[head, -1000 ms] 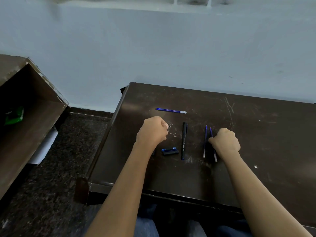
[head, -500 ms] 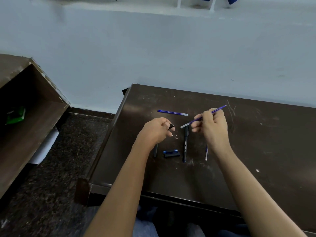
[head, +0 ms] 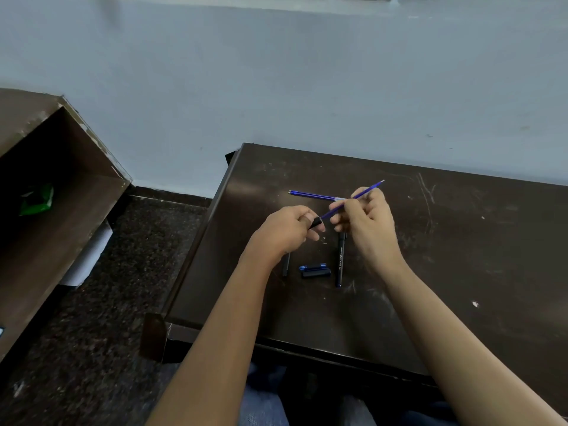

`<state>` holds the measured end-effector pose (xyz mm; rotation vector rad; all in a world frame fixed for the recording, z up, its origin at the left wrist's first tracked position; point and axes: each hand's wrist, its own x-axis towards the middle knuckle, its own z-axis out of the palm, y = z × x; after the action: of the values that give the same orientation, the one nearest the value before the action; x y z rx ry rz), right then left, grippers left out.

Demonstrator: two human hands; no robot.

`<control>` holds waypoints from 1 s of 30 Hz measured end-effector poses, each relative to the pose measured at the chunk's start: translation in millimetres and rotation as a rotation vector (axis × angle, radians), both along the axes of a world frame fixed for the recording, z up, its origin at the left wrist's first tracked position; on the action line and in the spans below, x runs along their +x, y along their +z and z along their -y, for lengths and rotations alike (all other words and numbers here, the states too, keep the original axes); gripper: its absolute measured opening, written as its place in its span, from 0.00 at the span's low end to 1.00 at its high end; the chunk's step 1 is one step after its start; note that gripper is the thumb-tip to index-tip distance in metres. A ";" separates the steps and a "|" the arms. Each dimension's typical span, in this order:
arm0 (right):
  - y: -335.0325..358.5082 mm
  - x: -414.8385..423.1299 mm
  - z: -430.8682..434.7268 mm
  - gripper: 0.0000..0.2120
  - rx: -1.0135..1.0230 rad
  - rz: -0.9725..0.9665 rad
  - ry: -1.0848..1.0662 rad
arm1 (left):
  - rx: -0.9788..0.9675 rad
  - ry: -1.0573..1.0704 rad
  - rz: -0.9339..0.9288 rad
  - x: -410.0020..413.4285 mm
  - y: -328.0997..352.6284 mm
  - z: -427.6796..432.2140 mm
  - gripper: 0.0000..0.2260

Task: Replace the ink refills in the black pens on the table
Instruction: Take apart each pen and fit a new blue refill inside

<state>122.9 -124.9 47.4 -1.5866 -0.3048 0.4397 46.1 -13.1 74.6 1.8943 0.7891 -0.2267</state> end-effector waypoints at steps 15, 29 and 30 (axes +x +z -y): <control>-52.3 -21.0 -3.6 0.16 -1.036 0.681 0.719 | 0.049 0.181 0.297 2.4 -8.6 -2.8 0.14; -49.8 -13.1 -8.7 0.07 -0.683 0.521 0.340 | 0.101 0.163 0.279 -0.6 -7.2 -5.4 0.10; -45.3 -8.4 -9.6 0.05 -0.587 0.436 0.220 | 0.106 0.169 0.277 -0.3 -7.1 -5.8 0.10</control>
<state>114.5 -115.3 2.1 -2.2364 -0.7379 0.3645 45.8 -7.3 67.5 1.8931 0.7775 0.1827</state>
